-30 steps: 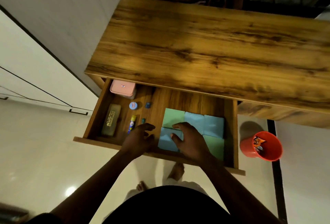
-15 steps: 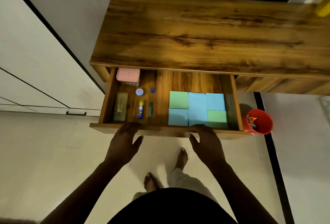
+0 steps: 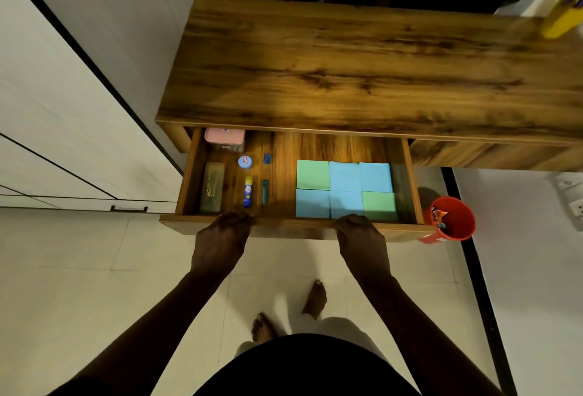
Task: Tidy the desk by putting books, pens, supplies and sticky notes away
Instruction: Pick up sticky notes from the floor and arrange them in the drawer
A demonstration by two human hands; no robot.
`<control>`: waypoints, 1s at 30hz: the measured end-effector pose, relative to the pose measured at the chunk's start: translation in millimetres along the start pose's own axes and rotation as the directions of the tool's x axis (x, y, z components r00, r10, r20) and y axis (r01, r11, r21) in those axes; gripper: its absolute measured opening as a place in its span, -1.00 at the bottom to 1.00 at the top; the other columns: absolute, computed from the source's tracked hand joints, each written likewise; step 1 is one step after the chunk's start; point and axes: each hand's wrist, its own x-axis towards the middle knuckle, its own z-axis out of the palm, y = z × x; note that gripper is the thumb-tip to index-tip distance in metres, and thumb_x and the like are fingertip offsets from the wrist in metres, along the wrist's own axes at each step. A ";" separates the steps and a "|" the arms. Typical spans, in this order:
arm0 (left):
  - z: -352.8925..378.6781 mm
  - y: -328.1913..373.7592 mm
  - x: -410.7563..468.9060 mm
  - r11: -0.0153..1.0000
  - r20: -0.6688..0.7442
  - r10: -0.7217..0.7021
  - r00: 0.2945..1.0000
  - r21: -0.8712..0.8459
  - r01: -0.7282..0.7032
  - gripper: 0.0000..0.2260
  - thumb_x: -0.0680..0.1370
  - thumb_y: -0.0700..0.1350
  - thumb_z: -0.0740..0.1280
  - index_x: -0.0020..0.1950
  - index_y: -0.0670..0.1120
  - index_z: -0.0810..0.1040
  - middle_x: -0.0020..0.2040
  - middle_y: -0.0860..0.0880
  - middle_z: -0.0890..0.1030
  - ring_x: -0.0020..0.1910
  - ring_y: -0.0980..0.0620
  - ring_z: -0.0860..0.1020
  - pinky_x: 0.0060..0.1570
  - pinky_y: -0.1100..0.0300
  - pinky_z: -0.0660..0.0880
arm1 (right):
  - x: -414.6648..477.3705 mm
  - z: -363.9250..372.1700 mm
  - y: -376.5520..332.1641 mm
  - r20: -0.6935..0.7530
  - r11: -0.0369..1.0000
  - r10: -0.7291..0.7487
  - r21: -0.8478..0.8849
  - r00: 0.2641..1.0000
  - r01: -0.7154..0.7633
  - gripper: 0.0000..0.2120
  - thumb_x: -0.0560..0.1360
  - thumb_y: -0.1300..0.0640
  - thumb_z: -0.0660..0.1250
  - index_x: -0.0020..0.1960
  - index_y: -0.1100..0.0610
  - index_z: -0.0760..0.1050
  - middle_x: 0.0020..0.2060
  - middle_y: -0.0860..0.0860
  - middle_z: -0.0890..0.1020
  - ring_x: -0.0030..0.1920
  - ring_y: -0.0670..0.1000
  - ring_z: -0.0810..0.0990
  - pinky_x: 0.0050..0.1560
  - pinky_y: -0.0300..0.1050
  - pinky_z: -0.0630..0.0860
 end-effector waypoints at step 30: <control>17.4 -15.3 220.4 0.988 0.121 -0.149 0.981 0.065 0.142 -0.20 0.53 -0.14 0.45 0.66 0.00 0.07 0.64 -0.07 0.16 0.63 -0.15 0.08 0.56 -0.18 0.17 | 218.2 -4.9 49.7 -0.108 0.956 -0.293 -0.024 0.950 0.292 -0.38 0.55 0.13 0.38 0.58 0.09 0.29 0.57 0.09 0.28 0.61 0.18 0.17 0.58 0.22 0.19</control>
